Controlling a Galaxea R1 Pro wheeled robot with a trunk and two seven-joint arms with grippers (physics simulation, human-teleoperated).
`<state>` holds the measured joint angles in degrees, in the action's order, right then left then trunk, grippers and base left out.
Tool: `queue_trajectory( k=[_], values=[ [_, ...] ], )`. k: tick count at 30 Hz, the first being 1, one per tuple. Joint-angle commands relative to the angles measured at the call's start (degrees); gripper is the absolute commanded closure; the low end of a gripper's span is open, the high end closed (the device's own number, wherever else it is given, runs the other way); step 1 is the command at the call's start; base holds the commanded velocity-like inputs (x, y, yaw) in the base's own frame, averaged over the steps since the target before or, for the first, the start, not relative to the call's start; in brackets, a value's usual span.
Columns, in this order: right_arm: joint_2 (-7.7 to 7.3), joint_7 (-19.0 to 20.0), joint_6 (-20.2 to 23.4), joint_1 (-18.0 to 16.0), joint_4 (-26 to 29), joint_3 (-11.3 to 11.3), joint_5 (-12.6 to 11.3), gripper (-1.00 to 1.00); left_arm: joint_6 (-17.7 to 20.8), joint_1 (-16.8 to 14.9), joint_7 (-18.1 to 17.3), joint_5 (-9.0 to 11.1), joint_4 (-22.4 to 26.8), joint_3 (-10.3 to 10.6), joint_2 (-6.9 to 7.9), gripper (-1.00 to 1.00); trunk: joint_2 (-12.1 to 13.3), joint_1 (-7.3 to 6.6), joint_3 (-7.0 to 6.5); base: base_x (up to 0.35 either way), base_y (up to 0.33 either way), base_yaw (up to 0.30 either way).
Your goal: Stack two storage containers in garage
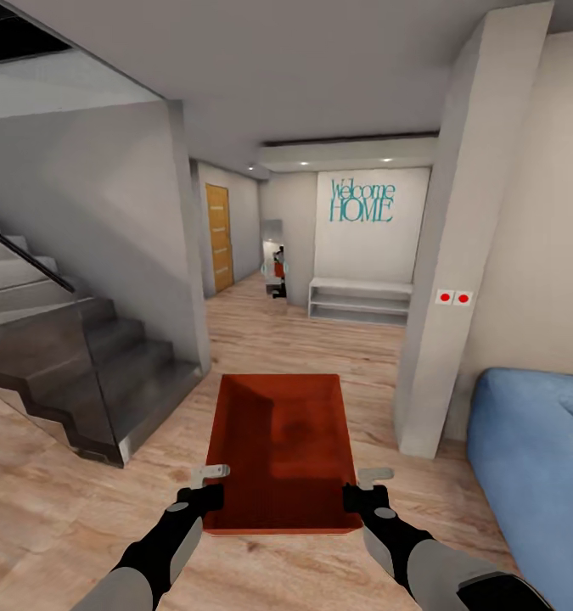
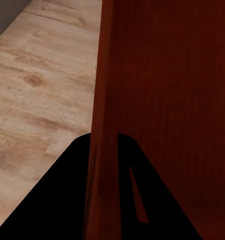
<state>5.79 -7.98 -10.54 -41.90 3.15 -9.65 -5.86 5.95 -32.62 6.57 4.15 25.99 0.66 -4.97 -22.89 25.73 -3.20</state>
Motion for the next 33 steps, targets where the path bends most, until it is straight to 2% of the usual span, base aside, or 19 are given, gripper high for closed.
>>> queue_trajectory(
  k=[1,33],
  values=[
    [0.27,0.0,-0.4,0.0,0.2,2.0,0.2,1.00,0.4,0.0,0.5,1.5,0.0,-1.2,-0.04,1.00,0.0,0.05,0.01,0.321,0.000,-0.084],
    [0.23,-0.1,-0.6,0.0,0.2,2.0,0.2,1.00,0.4,0.0,0.5,1.7,0.0,-1.3,-0.04,1.00,0.0,0.05,0.01,0.322,0.000,-0.005]
  ],
)
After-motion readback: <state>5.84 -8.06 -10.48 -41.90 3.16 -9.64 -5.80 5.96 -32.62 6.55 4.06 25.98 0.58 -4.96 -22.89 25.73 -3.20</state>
